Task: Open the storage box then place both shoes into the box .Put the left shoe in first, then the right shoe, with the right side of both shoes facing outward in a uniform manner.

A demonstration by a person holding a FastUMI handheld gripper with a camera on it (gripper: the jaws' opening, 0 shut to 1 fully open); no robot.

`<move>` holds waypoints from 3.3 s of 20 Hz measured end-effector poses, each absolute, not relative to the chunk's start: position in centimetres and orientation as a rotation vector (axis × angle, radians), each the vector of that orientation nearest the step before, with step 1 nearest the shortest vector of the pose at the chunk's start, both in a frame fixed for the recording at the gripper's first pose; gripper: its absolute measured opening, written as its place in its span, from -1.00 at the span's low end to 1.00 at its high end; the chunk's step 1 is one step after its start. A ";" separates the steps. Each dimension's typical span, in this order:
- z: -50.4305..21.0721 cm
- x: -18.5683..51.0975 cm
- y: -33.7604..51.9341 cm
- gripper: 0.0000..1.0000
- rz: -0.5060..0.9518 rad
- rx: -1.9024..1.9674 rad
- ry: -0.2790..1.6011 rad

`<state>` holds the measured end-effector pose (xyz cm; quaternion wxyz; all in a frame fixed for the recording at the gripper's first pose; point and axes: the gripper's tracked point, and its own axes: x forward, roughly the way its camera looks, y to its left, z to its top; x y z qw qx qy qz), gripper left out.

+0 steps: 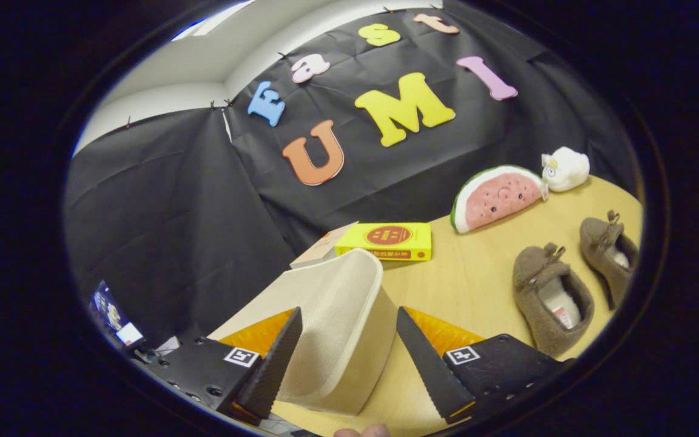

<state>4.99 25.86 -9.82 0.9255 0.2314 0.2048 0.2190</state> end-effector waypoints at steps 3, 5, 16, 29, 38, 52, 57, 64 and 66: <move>-10.0 5.4 27.0 0.91 0.489 0.567 0.474; -10.3 5.6 27.6 0.90 0.520 0.633 0.513; -8.0 6.1 25.7 -0.37 0.515 0.852 0.524; -0.4 4.8 28.2 -0.98 0.612 0.722 0.424; 7.5 4.5 36.1 -0.97 0.705 0.535 0.319; 10.4 4.0 51.2 -0.79 0.792 0.263 0.280; 11.1 1.6 54.0 0.61 0.894 0.163 0.185; 11.2 1.1 51.9 0.89 0.842 0.125 0.120; 11.2 1.6 49.7 0.90 0.790 0.122 0.101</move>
